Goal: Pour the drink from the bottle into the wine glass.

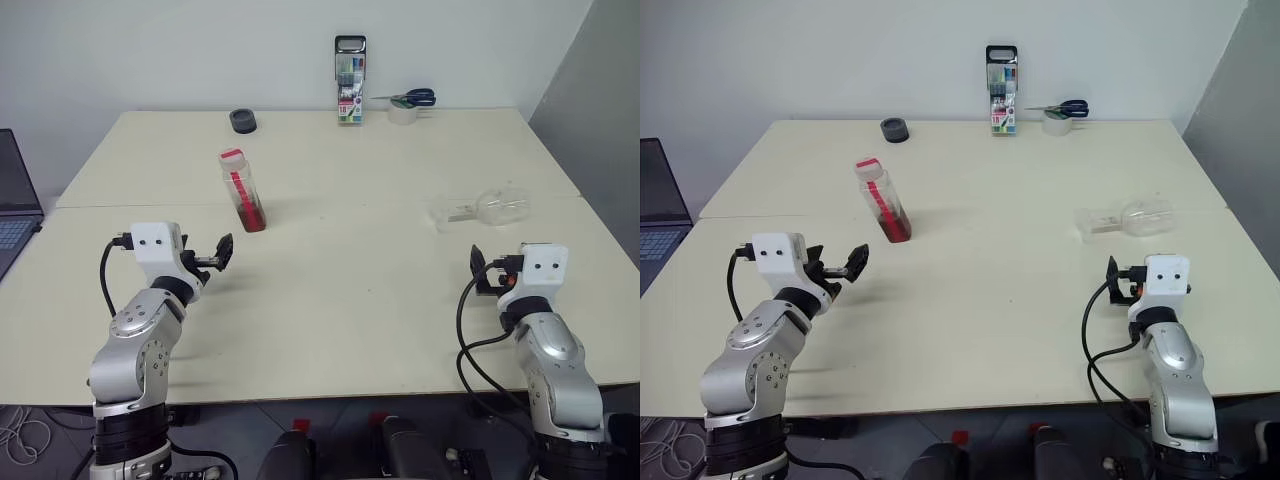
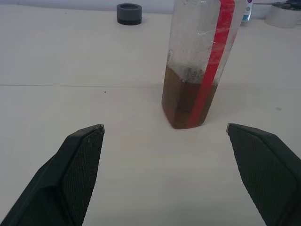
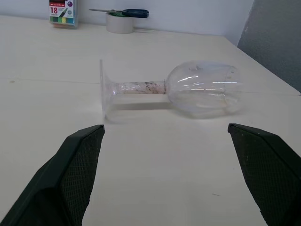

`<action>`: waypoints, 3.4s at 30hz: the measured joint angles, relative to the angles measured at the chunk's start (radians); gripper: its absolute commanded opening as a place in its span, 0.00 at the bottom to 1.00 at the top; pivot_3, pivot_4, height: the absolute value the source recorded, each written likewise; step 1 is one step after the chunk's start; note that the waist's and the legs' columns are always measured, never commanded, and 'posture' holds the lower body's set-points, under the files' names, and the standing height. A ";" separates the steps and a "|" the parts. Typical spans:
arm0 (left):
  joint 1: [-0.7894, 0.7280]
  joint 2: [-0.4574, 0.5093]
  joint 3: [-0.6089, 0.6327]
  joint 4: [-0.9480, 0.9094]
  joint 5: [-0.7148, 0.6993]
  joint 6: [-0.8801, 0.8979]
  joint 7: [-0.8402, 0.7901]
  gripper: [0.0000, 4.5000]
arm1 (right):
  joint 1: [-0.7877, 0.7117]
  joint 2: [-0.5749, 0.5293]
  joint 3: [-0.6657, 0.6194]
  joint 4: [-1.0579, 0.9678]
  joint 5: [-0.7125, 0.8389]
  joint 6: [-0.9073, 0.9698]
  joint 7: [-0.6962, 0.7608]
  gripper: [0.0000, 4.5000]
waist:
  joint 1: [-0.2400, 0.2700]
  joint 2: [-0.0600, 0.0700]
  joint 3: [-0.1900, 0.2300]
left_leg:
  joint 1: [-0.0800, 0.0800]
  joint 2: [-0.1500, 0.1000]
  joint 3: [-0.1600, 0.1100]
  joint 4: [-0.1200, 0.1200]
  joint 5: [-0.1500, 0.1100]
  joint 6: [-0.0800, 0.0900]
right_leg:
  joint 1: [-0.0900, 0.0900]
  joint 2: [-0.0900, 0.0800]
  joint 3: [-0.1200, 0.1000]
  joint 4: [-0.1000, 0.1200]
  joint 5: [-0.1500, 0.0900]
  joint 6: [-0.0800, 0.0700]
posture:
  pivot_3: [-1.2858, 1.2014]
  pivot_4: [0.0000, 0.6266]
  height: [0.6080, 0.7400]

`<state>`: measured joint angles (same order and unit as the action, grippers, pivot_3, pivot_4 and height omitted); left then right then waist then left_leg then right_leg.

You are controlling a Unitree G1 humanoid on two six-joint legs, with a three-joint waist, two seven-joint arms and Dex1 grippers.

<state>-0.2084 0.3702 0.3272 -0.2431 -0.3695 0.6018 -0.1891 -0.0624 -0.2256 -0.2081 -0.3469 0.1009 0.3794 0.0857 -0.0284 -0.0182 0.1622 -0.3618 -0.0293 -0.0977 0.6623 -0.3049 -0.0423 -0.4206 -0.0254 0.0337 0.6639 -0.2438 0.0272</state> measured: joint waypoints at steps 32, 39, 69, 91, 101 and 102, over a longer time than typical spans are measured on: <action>-0.020 0.000 -0.011 0.000 -0.003 0.001 0.001 0.99 | 0.000 0.008 0.009 -0.002 0.000 0.000 -0.004 1.00 | 0.000 0.000 0.000 | 0.000 0.000 0.000 0.000 0.000 0.000 | 0.000 0.000 0.000 0.000 0.000 0.000 | 0.52 0.24 1.00; -0.053 -0.011 -0.039 0.002 0.003 0.001 0.007 0.99 | -0.151 -0.100 -0.004 -0.084 0.247 0.171 0.183 1.00 | -0.001 0.001 0.000 | 0.000 0.000 0.001 0.001 -0.001 0.003 | 0.000 0.001 0.001 0.000 0.000 0.000 | 0.52 0.24 1.00; -0.309 -0.112 -0.149 0.404 0.174 -0.262 0.049 0.99 | -0.449 -0.384 0.049 -0.146 0.742 0.486 0.450 1.00 | 0.006 -0.001 0.000 | -0.002 -0.001 -0.001 0.001 -0.001 0.003 | 0.000 -0.004 -0.002 -0.001 0.001 0.000 | 0.52 0.24 1.00; -0.444 -0.088 -0.162 0.662 0.252 -0.435 0.070 0.99 | -0.393 -0.396 0.030 -0.210 0.796 0.522 0.367 1.00 | 0.006 -0.001 0.000 | -0.002 -0.001 -0.002 0.001 -0.002 0.003 | 0.000 -0.004 -0.003 -0.001 0.001 0.000 | 0.52 0.24 1.00; -0.576 -0.088 -0.162 0.883 0.272 -0.548 0.091 0.99 | -0.390 -0.396 0.026 -0.211 0.806 0.520 0.366 1.00 | 0.005 -0.001 0.000 | -0.002 -0.002 -0.002 0.001 -0.002 0.003 | 0.000 -0.004 -0.007 -0.001 0.001 0.000 | 0.52 0.24 1.00; -0.583 -0.088 -0.161 0.902 0.274 -0.552 0.095 0.99 | -0.389 -0.397 0.023 -0.211 0.806 0.520 0.366 1.00 | 0.005 -0.001 0.000 | -0.002 -0.002 -0.002 0.001 -0.002 0.003 | 0.000 -0.004 -0.008 -0.001 0.001 0.000 | 0.52 0.24 1.00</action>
<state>-0.7918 0.2823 0.1664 0.6586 -0.0952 0.0498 -0.0938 -0.4514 -0.6222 -0.1847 -0.5579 0.9066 0.8990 0.4521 -0.0232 -0.0196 0.1625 -0.3642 -0.0310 -0.0997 0.6636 -0.3065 -0.0393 -0.4207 -0.0296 0.0261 0.6629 -0.2431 0.0271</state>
